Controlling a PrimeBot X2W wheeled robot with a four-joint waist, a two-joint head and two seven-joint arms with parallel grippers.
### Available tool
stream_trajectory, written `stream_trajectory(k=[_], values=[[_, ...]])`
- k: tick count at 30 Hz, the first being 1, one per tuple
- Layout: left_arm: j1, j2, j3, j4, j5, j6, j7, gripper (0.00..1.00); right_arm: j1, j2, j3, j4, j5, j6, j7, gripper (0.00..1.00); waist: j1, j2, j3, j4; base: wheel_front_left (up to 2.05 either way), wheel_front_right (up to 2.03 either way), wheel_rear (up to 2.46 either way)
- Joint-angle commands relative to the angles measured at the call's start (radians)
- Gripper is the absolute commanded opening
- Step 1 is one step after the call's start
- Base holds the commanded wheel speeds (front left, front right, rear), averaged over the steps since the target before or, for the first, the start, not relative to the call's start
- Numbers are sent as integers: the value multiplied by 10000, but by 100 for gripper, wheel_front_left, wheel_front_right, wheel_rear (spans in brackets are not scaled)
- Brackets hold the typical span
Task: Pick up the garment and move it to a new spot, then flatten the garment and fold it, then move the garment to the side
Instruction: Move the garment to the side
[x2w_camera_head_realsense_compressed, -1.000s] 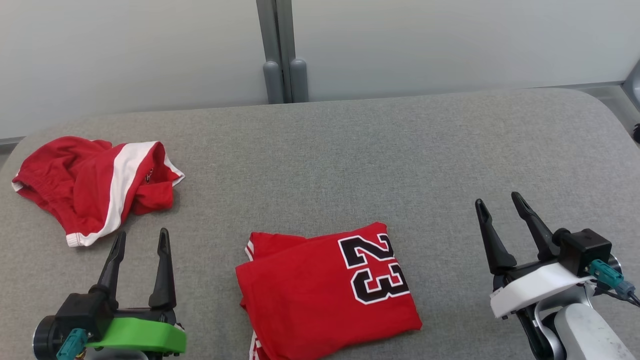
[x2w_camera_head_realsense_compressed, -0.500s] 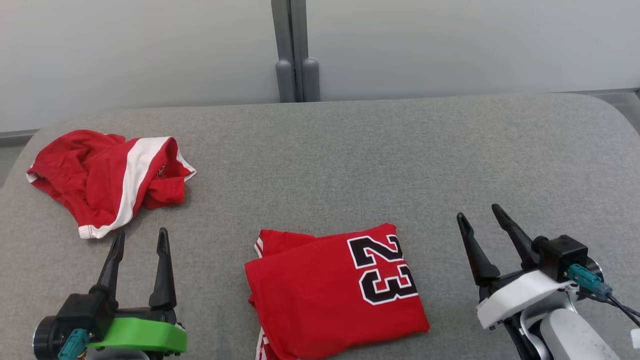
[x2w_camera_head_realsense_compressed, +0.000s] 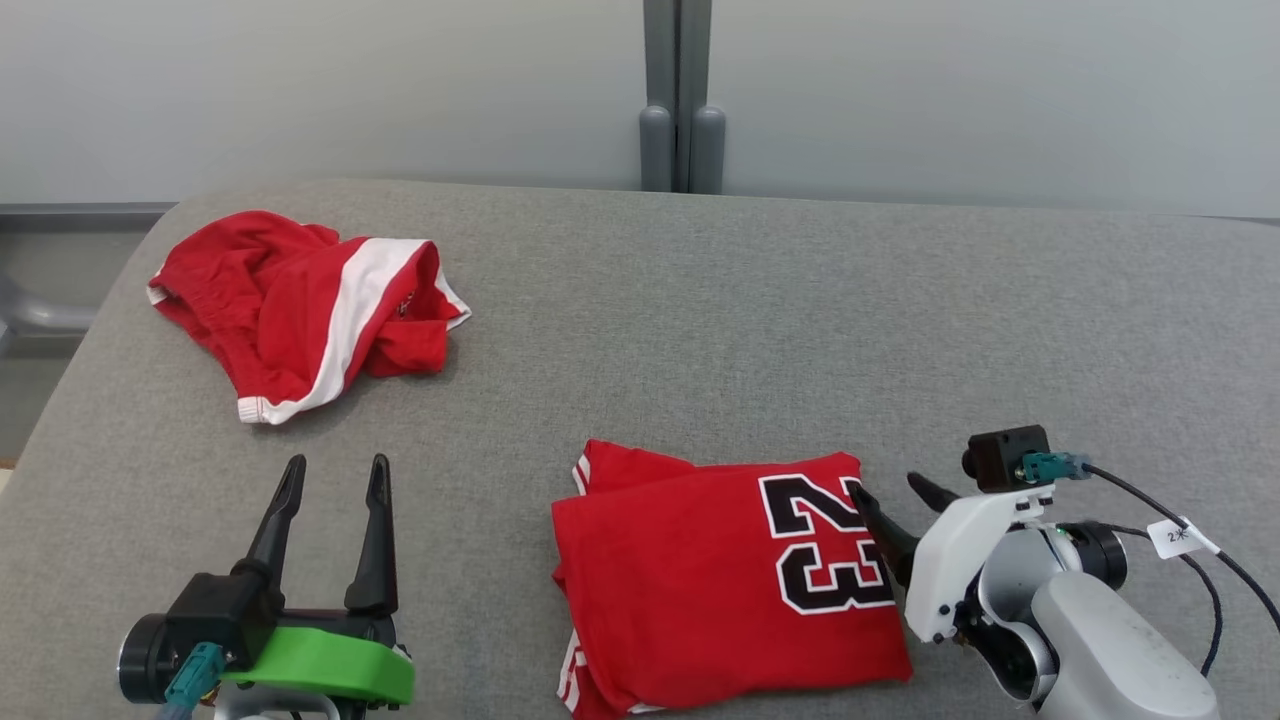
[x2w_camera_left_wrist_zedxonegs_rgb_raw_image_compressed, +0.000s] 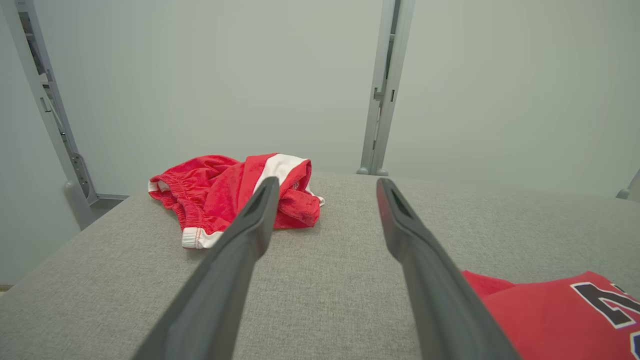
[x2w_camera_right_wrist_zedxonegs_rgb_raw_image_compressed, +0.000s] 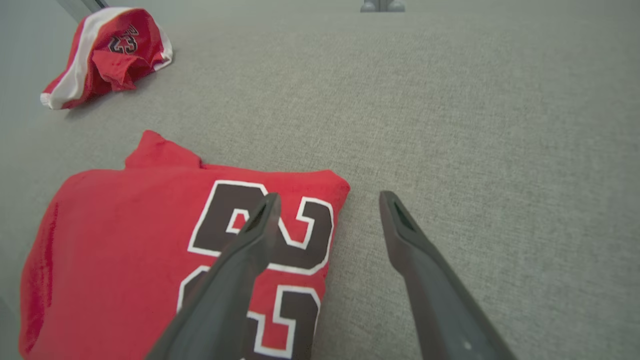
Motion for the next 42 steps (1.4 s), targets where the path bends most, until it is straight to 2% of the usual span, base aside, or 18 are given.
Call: stream_trajectory(k=[1,3,5,11,12,14,15,22,33,42], values=[[-179,38,-38,23,-131,-23,-28,100,-131,167,-132,308,261,-3,563,100,0,0,75,362,0,0,0],[-214,30,-69,54,-119,-23,-26,100,-241,370,-288,748,540,-3,1615,100,0,0,109,554,0,0,0],[-224,22,-72,83,-122,-23,-28,100,-193,496,-440,981,682,-3,2203,100,0,0,148,653,0,0,0],[-256,-5,-22,116,-137,-23,-28,100,-70,764,-738,1147,700,-2,3038,100,0,0,238,740,0,0,0],[-254,-15,-30,149,-155,-23,-26,100,-53,790,-766,1075,672,-3,3018,76,0,0,250,720,0,0,0],[-259,-20,-15,165,-111,-23,-28,100,-33,781,-832,927,571,-2,2889,3,0,0,264,654,0,0,0],[-263,-27,-21,166,-107,-23,-28,100,-28,764,-878,868,535,-3,2830,0,0,0,264,618,0,0,0],[-379,47,-158,7,1,-23,-28,100,-326,587,-1057,339,160,-3,2089,0,0,0,303,47,0,0,0],[-893,173,-1025,-401,-18,-23,-28,100,-1048,-160,-656,-430,411,-3,2164,0,0,0,796,-1896,0,0,0],[-1542,444,-1736,-436,-182,-24,-26,100,-1605,-553,-1133,-325,600,-3,1905,0,0,0,1449,-3261,0,0,0]])
